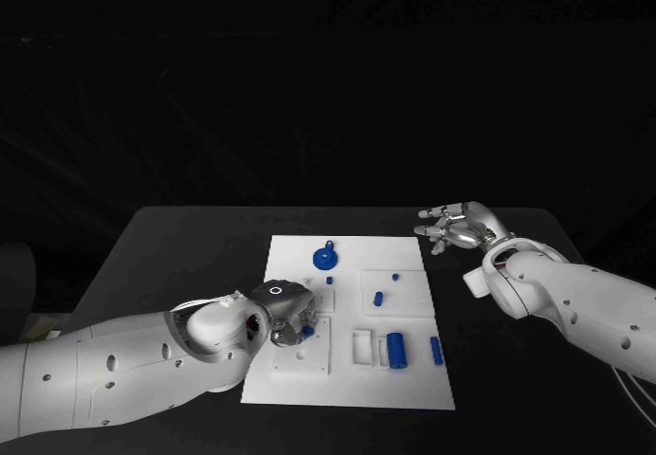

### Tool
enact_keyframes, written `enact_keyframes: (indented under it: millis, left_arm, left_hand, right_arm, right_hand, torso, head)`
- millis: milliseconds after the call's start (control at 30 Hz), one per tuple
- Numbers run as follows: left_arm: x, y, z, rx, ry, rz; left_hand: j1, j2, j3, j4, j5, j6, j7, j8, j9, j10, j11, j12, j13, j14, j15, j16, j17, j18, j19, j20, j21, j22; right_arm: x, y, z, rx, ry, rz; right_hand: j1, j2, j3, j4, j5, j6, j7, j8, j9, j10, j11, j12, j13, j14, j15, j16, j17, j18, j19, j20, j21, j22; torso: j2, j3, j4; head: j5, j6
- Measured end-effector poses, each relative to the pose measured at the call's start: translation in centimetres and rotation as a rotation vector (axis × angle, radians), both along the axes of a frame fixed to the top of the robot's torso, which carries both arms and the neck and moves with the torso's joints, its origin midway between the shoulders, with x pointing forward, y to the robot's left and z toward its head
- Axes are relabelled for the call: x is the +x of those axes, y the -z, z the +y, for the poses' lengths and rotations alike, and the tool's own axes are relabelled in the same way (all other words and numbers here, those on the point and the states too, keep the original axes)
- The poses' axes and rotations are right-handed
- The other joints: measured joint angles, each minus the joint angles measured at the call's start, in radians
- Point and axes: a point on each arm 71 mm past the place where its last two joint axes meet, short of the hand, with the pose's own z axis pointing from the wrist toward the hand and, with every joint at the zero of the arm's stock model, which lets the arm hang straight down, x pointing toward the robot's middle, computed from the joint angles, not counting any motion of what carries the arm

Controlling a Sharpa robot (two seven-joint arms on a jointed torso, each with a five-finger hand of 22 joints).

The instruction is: Assemble the parts on the task board

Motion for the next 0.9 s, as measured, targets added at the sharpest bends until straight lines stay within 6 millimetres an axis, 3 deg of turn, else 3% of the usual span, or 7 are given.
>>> enact_keyframes:
  millis: [467, 900]
  left_arm:
    - [-0.5, -0.1, 1.8, -0.095, -0.034, -0.003]
    - [0.4, -2.8, 2.5, -0.283, -0.064, -0.024]
  left_hand:
    - [-0.014, -0.014, 0.01, -0.002, 0.008, 0.0, 0.0, 0.009, 0.0, -0.004, 0.0, 0.004, -0.001, 0.003, -0.001, -0.009, 0.004, 0.0, 0.0, 0.0, 0.005, 0.001]
    - [-0.02, -0.021, 0.02, -0.01, 0.014, -0.006, 0.002, 0.007, -0.001, -0.004, 0.004, 0.008, 0.005, 0.005, -0.002, -0.015, 0.013, 0.0, -0.004, -0.004, 0.009, 0.001]
  right_arm:
    - [-0.1, -0.1, 0.4, 0.004, -0.008, -0.001]
    - [-0.5, -0.4, 0.8, 0.009, -0.026, -0.004]
  right_hand:
    - [0.0, 0.0, 0.0, 0.0, 0.0, 0.0, 0.0, 0.0, 0.0, 0.0, 0.0, 0.0, 0.0, 0.0, 0.0, 0.0, 0.0, 0.0, 0.0, 0.0, 0.0, 0.0]
    - [0.0, 0.0, 0.004, -0.004, 0.0, 0.0, 0.0, 0.0, 0.0, 0.0, 0.0, 0.0, 0.0, 0.0, 0.0, 0.0, 0.0, 0.0, 0.0, 0.0, 0.003, 0.0]
  torso:
    - [-0.001, -0.0001, 0.0001]
    - [0.0, 0.0001, -0.0006]
  head:
    - [0.0, 0.008]
    - [0.003, 0.02]
